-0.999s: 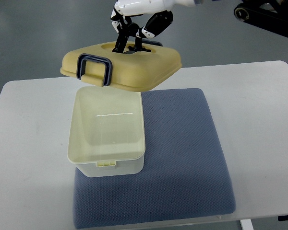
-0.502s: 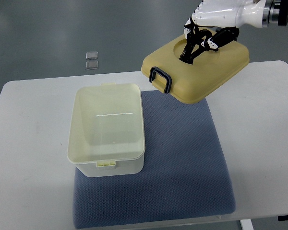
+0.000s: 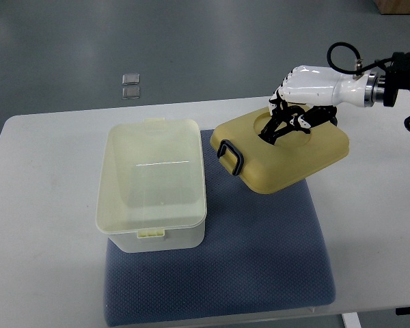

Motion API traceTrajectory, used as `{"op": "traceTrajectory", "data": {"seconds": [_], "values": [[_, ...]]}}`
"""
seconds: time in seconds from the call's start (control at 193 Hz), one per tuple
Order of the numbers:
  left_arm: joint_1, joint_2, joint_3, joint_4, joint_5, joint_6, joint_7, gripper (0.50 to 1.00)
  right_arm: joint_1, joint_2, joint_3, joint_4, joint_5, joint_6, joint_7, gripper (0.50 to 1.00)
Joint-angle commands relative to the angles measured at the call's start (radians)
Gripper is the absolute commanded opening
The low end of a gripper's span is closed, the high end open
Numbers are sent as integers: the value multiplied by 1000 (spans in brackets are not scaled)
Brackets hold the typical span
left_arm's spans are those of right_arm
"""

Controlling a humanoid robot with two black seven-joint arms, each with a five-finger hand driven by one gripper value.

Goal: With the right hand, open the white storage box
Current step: 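Carry the lid beside the box and lower it onto the mat, then open the right hand and release the lid handle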

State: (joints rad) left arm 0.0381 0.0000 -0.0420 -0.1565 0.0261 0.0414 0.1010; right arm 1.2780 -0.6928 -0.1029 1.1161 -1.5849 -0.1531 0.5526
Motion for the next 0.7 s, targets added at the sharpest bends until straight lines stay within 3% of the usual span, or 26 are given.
{"op": "traceTrajectory", "data": {"seconds": [0.0, 0.274, 0.285, 0.29, 0.295, 0.3, 0.306, 0.311, 0.316, 0.321, 0.326, 0.331, 0.337, 0.352, 0.425, 0.487, 0.694], "values": [[0, 0, -1, 0, 0, 0, 0, 1000, -45, 19, 0, -10, -6, -19, -2, 500], [-1, 0, 1, 0, 0, 0, 0, 1000, -103, 81, 3, -13, -4, -23, -8, 500], [0, 0, 1, 0, 0, 0, 0, 1000, -105, 84, 3, -13, -3, -23, -8, 529], [0, 0, 1, 0, 0, 0, 0, 1000, -106, 85, 3, -13, -3, -25, -8, 572], [0, 0, 1, 0, 0, 0, 0, 1000, -106, 85, 3, -13, -3, -25, -8, 572], [0, 0, 1, 0, 0, 0, 0, 1000, -108, 87, 3, -13, -1, -25, -8, 616], [0, 0, 1, 0, 0, 0, 0, 1000, -108, 87, 3, -13, -1, -25, -8, 617], [0, 0, -1, 0, 0, 0, 0, 1000, -108, 90, 3, -13, 2, -25, -8, 663], [0, 0, -1, 0, 0, 0, 0, 1000, -108, 90, 3, -13, 2, -25, -8, 664], [0, 0, 1, 0, 0, 0, 0, 1000, -109, 93, 3, -15, 3, -28, -8, 712], [0, 0, 1, 0, 0, 0, 0, 1000, -109, 93, 3, -15, 3, -28, -8, 713], [0, 0, 1, 0, 0, 0, 0, 1000, -109, 94, 3, -15, 6, -29, -8, 757], [0, 0, 1, 0, 0, 0, 0, 1000, -109, 95, 3, -15, 6, -29, -8, 758], [0, 0, 1, 0, 0, 0, 0, 1000, -112, 99, 3, -15, 9, -32, -8, 821], [0, 0, 1, 0, 0, 0, 0, 1000, -117, 107, 3, -13, 16, -42, -3, 905], [0, 0, 1, 0, 0, 0, 0, 1000, -117, 107, 5, -13, 22, -48, 3, 923], [0, 0, 1, 0, 0, 0, 0, 1000, -103, 65, 14, -1, 57, -46, 58, 919]]}}
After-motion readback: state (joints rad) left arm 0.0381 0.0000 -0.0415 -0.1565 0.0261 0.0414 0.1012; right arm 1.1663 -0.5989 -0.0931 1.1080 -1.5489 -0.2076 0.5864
